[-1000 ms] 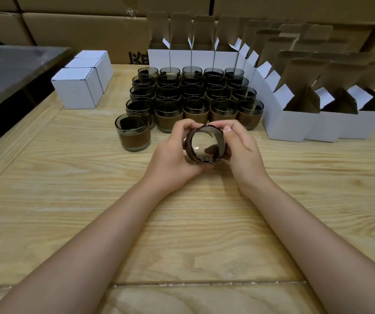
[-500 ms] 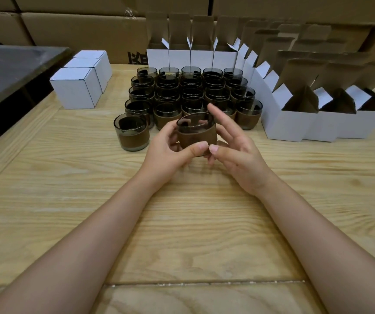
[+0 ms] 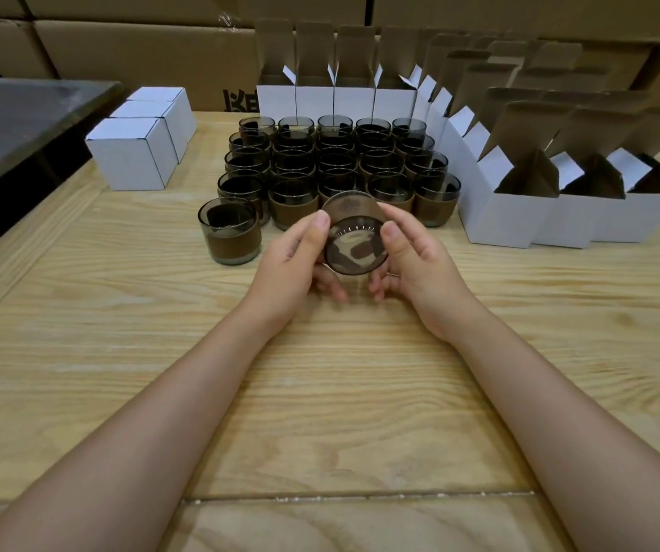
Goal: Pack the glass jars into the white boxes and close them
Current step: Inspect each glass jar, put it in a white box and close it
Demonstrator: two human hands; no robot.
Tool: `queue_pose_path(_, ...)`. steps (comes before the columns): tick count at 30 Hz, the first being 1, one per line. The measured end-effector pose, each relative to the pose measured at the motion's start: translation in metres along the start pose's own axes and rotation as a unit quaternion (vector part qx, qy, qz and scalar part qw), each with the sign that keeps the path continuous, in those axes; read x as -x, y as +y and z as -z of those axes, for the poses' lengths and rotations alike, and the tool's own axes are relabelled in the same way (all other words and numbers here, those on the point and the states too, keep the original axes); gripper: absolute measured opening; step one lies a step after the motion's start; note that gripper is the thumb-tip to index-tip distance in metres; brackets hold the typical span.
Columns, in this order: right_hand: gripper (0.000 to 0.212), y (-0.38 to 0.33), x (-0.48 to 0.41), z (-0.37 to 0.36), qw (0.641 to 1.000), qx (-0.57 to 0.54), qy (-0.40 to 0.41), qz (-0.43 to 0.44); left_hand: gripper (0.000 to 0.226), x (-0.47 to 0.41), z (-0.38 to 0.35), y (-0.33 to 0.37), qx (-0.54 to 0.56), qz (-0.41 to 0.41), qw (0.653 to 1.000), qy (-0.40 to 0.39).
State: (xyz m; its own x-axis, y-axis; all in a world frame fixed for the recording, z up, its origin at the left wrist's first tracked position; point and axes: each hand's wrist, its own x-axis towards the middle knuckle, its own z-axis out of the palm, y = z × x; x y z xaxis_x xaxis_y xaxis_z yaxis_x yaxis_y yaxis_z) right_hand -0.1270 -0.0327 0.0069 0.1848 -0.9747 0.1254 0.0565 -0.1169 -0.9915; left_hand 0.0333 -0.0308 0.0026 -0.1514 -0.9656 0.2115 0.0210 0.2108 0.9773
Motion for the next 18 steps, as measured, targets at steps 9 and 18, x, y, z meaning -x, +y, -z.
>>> queue_pose_path(9, 0.043, 0.008, -0.002, -0.004, 0.994, 0.070, 0.085, 0.006, 0.053, -0.001, 0.000, 0.000, -0.012, 0.058, 0.998, -0.015)
queue_pose_path(18, 0.043, 0.007, 0.001, -0.017, 0.995, -0.022, 0.092, -0.027, 0.063, 0.000, 0.001, -0.001, -0.046, 0.057, 0.996, -0.043)
